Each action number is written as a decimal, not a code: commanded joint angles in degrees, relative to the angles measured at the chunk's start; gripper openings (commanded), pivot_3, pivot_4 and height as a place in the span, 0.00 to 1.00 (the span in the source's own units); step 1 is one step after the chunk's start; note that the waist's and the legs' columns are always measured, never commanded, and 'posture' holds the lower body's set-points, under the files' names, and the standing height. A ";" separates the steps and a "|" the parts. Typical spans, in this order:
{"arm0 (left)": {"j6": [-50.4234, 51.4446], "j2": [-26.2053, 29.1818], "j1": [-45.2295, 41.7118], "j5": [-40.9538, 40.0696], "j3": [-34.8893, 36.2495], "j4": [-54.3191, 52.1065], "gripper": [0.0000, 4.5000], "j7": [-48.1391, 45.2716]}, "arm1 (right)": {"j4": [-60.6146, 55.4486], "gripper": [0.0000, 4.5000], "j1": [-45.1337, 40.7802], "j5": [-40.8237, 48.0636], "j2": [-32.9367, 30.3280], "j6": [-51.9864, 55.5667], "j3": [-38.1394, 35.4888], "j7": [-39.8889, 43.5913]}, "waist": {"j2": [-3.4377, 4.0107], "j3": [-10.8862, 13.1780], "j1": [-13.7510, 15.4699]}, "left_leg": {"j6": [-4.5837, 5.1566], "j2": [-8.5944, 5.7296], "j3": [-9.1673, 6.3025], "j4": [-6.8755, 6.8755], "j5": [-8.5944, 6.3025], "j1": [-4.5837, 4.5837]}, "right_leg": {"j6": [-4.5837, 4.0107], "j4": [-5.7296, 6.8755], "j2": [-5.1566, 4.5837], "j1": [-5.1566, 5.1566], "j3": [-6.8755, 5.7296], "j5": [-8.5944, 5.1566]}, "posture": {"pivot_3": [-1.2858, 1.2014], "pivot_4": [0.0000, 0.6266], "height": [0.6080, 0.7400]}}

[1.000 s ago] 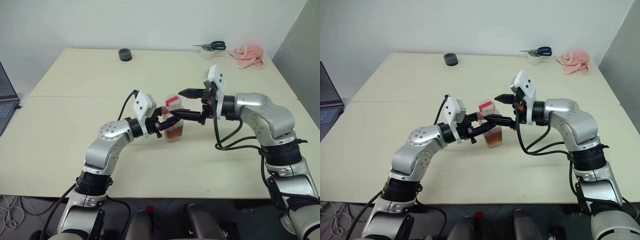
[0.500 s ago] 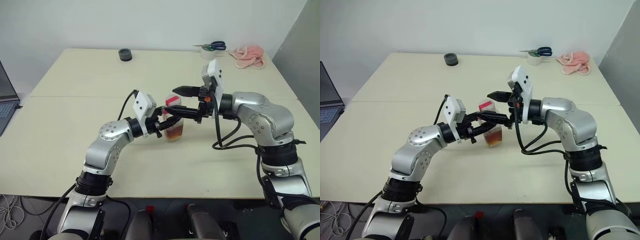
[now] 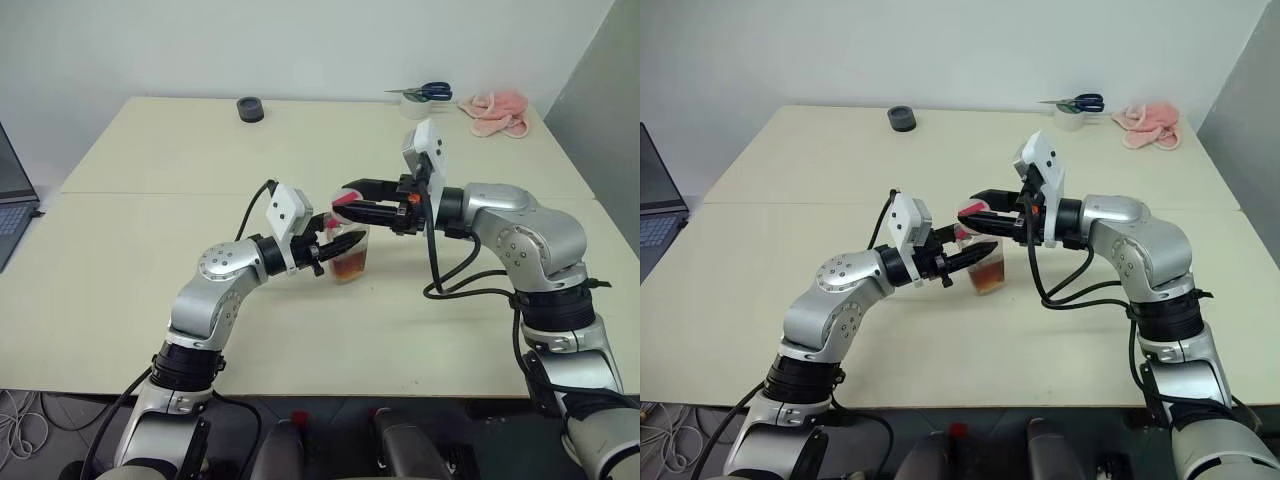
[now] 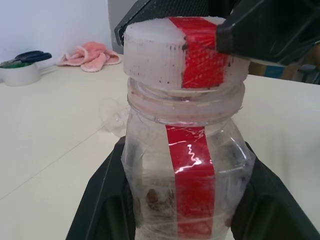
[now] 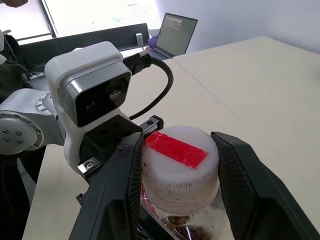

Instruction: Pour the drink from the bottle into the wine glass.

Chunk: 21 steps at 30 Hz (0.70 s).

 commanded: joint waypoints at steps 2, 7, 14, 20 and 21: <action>-1.40 -0.01 -0.90 -0.33 0.89 -1.65 0.41 -0.11 | 0.46 0.40 -3.40 4.25 0.03 -0.02 -6.42 -0.44 | 0.00 0.00 0.01 | 0.00 0.00 0.00 0.00 0.00 0.00 | -0.01 0.00 0.00 0.00 0.00 0.01 | 0.52 0.24 1.00; -1.54 0.01 -0.84 -0.26 0.94 -1.49 0.41 -0.12 | 1.05 0.38 -3.57 4.82 -0.11 -0.08 -7.13 -1.20 | 0.00 0.00 0.02 | 0.00 -0.01 0.00 -0.01 0.00 -0.02 | -0.02 -0.03 0.00 0.00 0.00 0.01 | 0.52 0.24 1.00; -1.74 -0.15 -1.19 -0.20 0.82 -1.22 0.41 -0.18 | 0.67 0.38 -0.90 3.89 -2.28 0.56 -9.89 -4.12 | 0.00 0.00 0.02 | 0.00 0.00 0.01 -0.01 0.00 -0.02 | -0.02 0.00 0.00 -0.01 0.01 0.01 | 0.52 0.24 1.00; -1.96 0.16 -0.73 -0.26 1.14 -1.43 0.41 -0.22 | 0.35 0.38 11.52 -2.22 -6.29 -2.40 -15.21 -13.66 | -0.02 -0.01 0.71 | 0.00 -0.08 0.04 0.01 0.00 -0.06 | 0.00 -0.06 -0.08 0.01 0.03 0.00 | 0.52 0.24 1.00; -1.99 0.21 -0.66 -0.29 1.19 -1.46 0.41 -0.21 | -0.40 0.38 13.21 -2.67 -6.50 -2.44 -15.70 -14.62 | -0.02 -0.01 0.71 | 0.00 -0.08 0.07 -0.02 0.00 -0.06 | 0.00 -0.07 -0.08 -0.01 0.06 0.00 | 0.52 0.24 1.00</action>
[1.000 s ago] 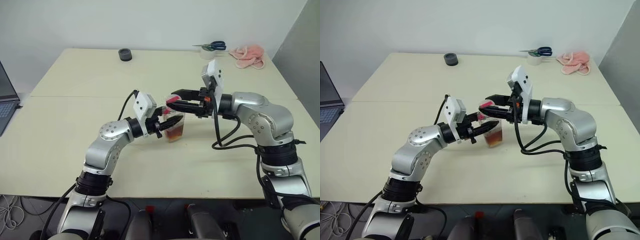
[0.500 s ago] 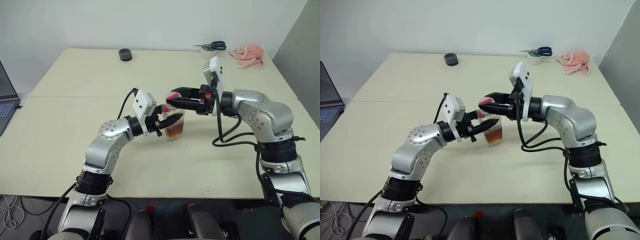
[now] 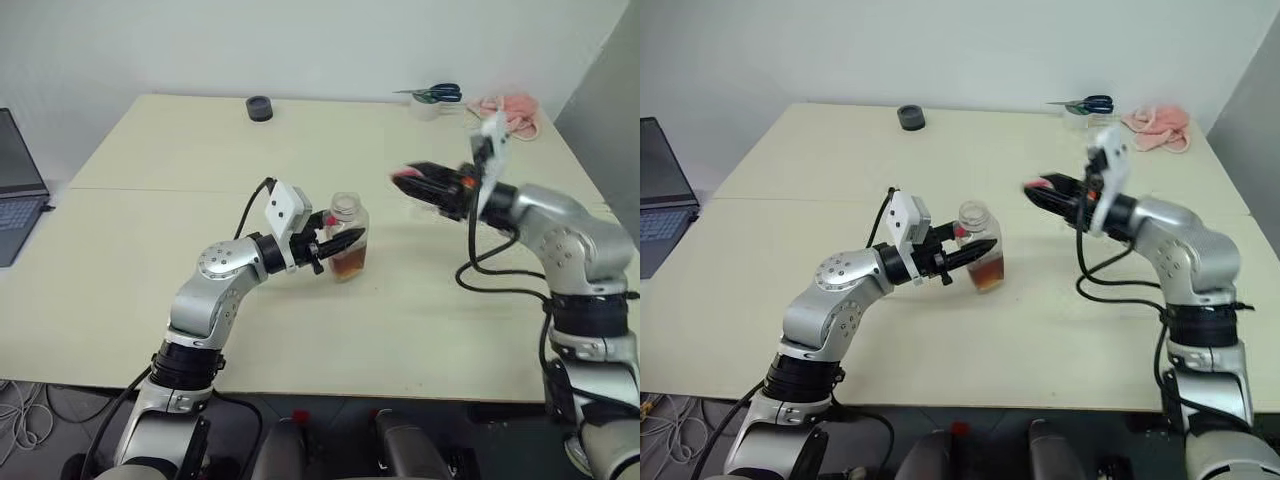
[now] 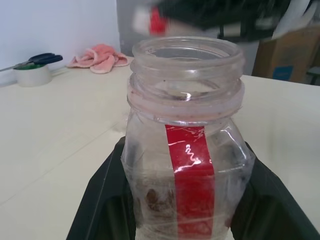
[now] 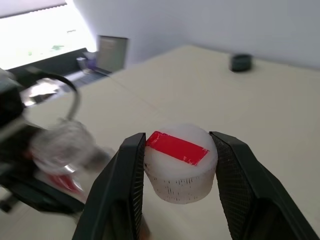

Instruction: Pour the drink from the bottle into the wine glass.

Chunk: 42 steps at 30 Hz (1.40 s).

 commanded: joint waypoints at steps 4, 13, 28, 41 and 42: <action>-1.95 -0.30 -0.85 -0.38 0.72 -0.81 0.41 -0.64 | -4.41 0.38 12.37 -4.10 1.61 -4.71 -9.30 -12.96 | 0.00 0.00 -0.05 | 0.00 0.04 -0.03 -0.03 0.00 0.01 | 0.01 0.04 0.04 -0.01 -0.02 -0.01 | 0.52 0.24 1.00; -3.05 -1.63 -2.91 -0.12 -0.29 1.88 0.41 -2.14 | -0.33 0.60 24.47 -9.05 4.20 -10.17 -7.96 -16.45 | 0.01 0.00 -0.77 | 0.00 0.03 0.08 0.03 0.00 0.15 | 0.16 0.07 0.07 0.06 0.12 -0.09 | 0.52 0.24 1.00; -2.41 -1.02 -3.16 -1.22 4.57 3.68 0.40 0.40 | -10.05 1.00 18.16 -7.62 -4.51 -7.02 -3.51 -8.22 | 0.05 0.02 -1.00 | 0.01 0.07 0.11 0.03 0.01 0.25 | 0.20 0.04 0.12 0.19 0.18 -0.08 | 0.52 0.24 1.00; -1.71 4.00 -4.84 4.46 17.57 13.20 0.40 20.01 | -18.03 1.00 0.17 -4.54 4.06 -4.20 21.57 4.04 | 0.04 0.02 -1.03 | 0.01 0.10 -0.14 0.06 0.01 0.18 | 0.20 -0.02 0.14 0.22 -0.05 -0.08 | 0.52 0.24 1.00; -1.35 3.84 -4.44 4.54 17.95 12.82 0.40 21.12 | -17.19 1.00 -0.37 -5.21 4.88 -4.57 22.15 3.83 | 0.03 0.01 -0.83 | 0.00 0.09 -0.14 0.07 0.01 0.16 | 0.19 -0.02 0.10 0.22 -0.06 -0.08 | 0.52 0.24 1.00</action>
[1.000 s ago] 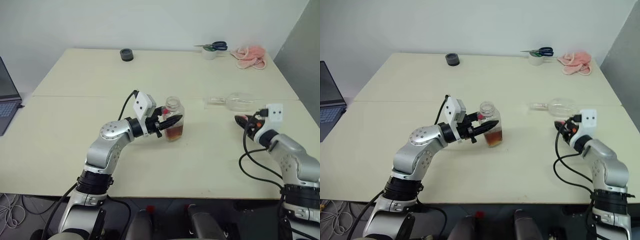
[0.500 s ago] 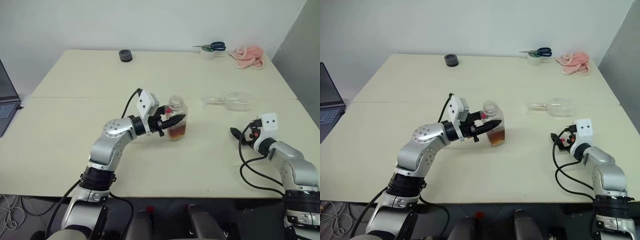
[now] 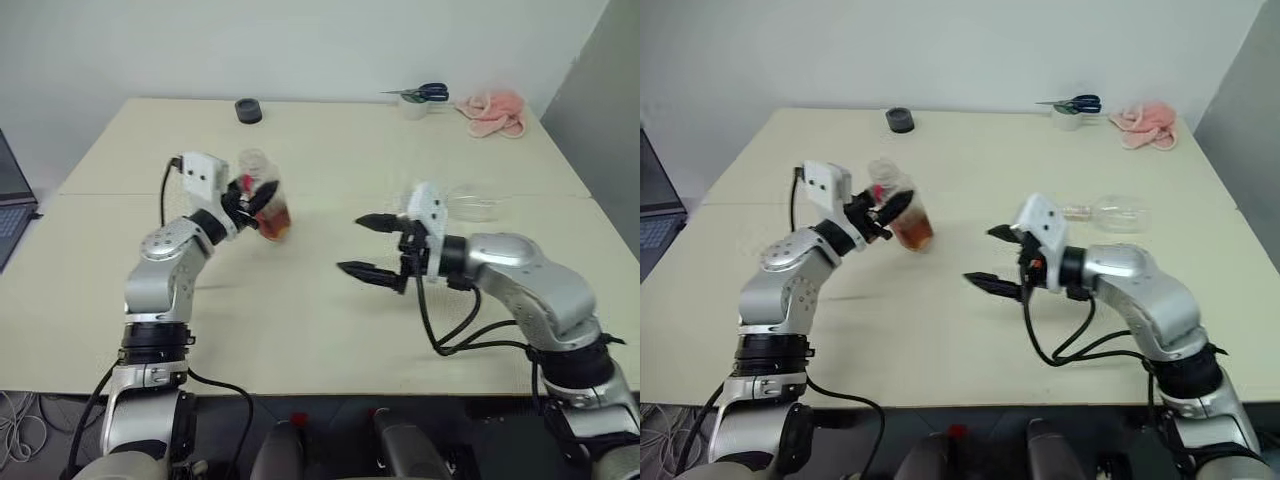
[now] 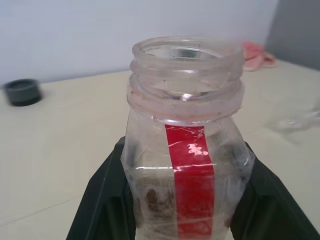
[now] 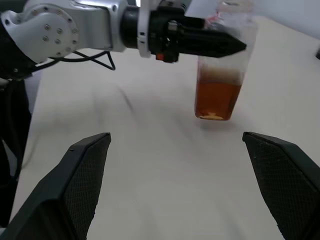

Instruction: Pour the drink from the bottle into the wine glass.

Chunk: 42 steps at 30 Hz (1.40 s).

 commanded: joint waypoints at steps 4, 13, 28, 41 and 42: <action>0.44 -0.49 4.38 -0.01 4.44 -4.76 0.40 6.77 | 9.40 1.00 -5.86 -5.45 8.34 -3.90 2.88 -4.35 | -0.01 -0.01 0.49 | -0.01 -0.05 0.00 -0.02 -0.01 0.01 | -0.24 0.01 -0.14 0.00 -0.05 0.15 | 0.52 0.24 1.00; -0.53 -1.20 6.91 -0.68 5.80 -4.16 0.40 7.99 | 12.70 1.00 -6.96 -7.73 11.38 -5.19 3.11 -3.41 | -0.04 -0.02 0.63 | -0.02 -0.06 -0.05 -0.02 0.00 -0.02 | -0.29 0.06 -0.16 -0.05 -0.15 0.17 | 0.52 0.24 1.00; 1.97 -0.25 10.73 -1.75 6.70 -8.79 0.99 10.42 | 14.43 1.00 -7.59 -8.58 11.62 -4.29 1.80 -3.25 | -0.04 -0.02 0.32 | -0.02 -0.04 -0.04 -0.02 0.00 0.01 | -0.28 0.08 -0.14 -0.05 -0.12 0.17 | 0.52 0.24 1.00; 7.79 0.71 32.28 -8.18 12.70 -26.20 0.99 7.54 | 13.00 1.00 -4.37 -7.93 3.40 -2.10 -3.30 -1.61 | -0.05 -0.03 0.26 | -0.03 -0.04 0.02 -0.11 -0.02 0.00 | -0.29 0.03 -0.24 -0.09 -0.07 0.16 | 0.52 0.24 1.00; 8.55 -0.09 34.80 -9.71 13.41 -28.39 0.99 7.54 | 12.69 1.00 -3.64 -7.55 2.46 -1.55 -4.32 -1.65 | -0.05 -0.03 0.28 | -0.03 -0.05 0.02 -0.11 -0.02 0.01 | -0.27 0.02 -0.24 -0.07 -0.07 0.14 | 0.52 0.24 1.00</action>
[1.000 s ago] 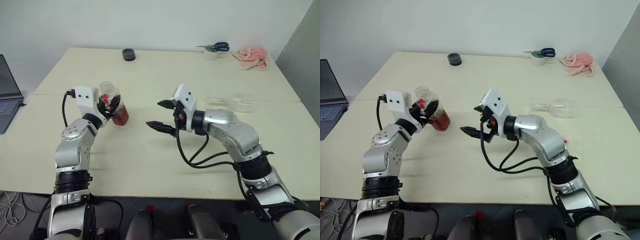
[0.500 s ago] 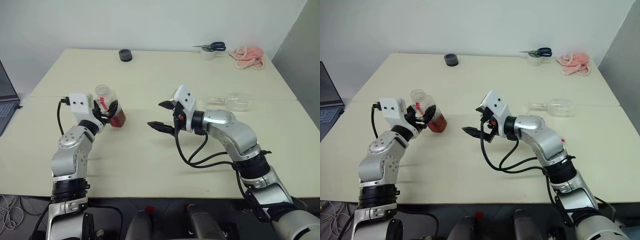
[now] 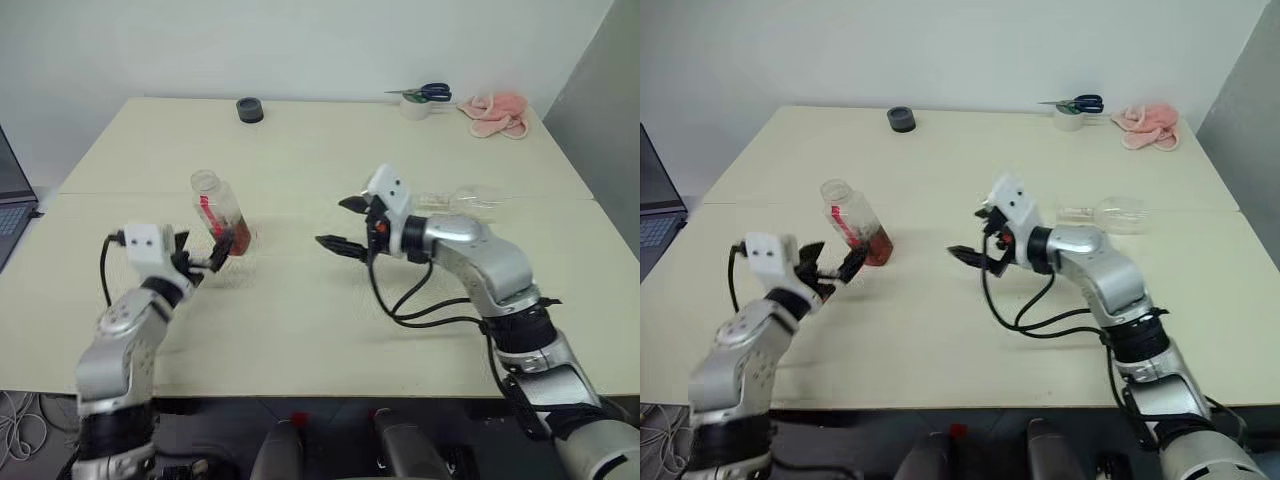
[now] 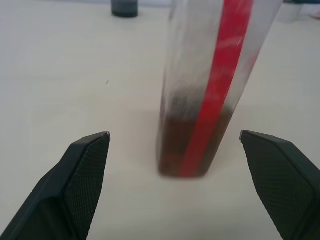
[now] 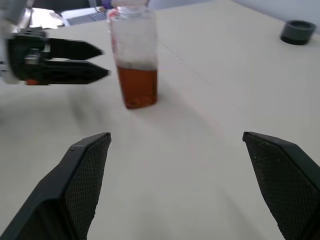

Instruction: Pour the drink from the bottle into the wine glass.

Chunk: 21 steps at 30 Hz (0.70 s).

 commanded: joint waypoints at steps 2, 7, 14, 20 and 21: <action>1.89 -1.29 8.75 -5.72 2.60 -11.32 0.99 -1.84 | -3.10 1.00 2.83 2.13 -2.91 2.05 -5.45 -0.12 | 0.00 0.00 0.02 | 0.00 0.00 0.02 0.01 0.00 0.00 | 0.12 0.00 0.00 0.00 0.01 -0.10 | 0.52 0.24 1.00; 1.18 0.19 10.42 -5.02 -6.61 -16.53 0.99 -7.20 | 0.71 1.00 5.73 5.23 0.78 4.66 -15.58 -8.14 | -0.02 0.00 0.39 | 0.02 -0.04 0.04 0.10 0.01 0.08 | 0.24 -0.01 0.05 0.13 0.03 -0.16 | 0.52 0.24 1.00; 2.60 3.03 -6.01 0.53 -22.25 -15.43 0.99 -11.40 | 7.46 1.00 5.53 10.52 11.10 4.53 -30.06 -22.60 | -0.02 0.00 0.10 | 0.03 -0.01 0.06 0.03 0.02 0.11 | 0.24 -0.01 0.18 0.16 0.10 -0.15 | 0.52 0.24 1.00; 2.29 2.62 -13.12 2.08 -25.92 -12.76 0.99 -12.68 | 16.75 1.00 1.25 16.62 17.36 2.38 -40.81 -33.33 | 0.03 0.02 -0.62 | 0.03 0.01 0.12 -0.04 0.01 0.10 | -0.01 -0.01 0.17 0.10 0.15 0.00 | 0.52 0.24 1.00; 2.08 2.51 -13.46 2.24 -25.97 -12.36 0.99 -12.71 | 19.04 1.00 -0.11 17.86 18.23 1.14 -42.66 -34.75 | 0.05 0.03 -0.87 | 0.03 0.01 0.12 -0.05 0.01 0.10 | -0.01 0.00 0.18 0.09 0.15 -0.01 | 0.52 0.24 1.00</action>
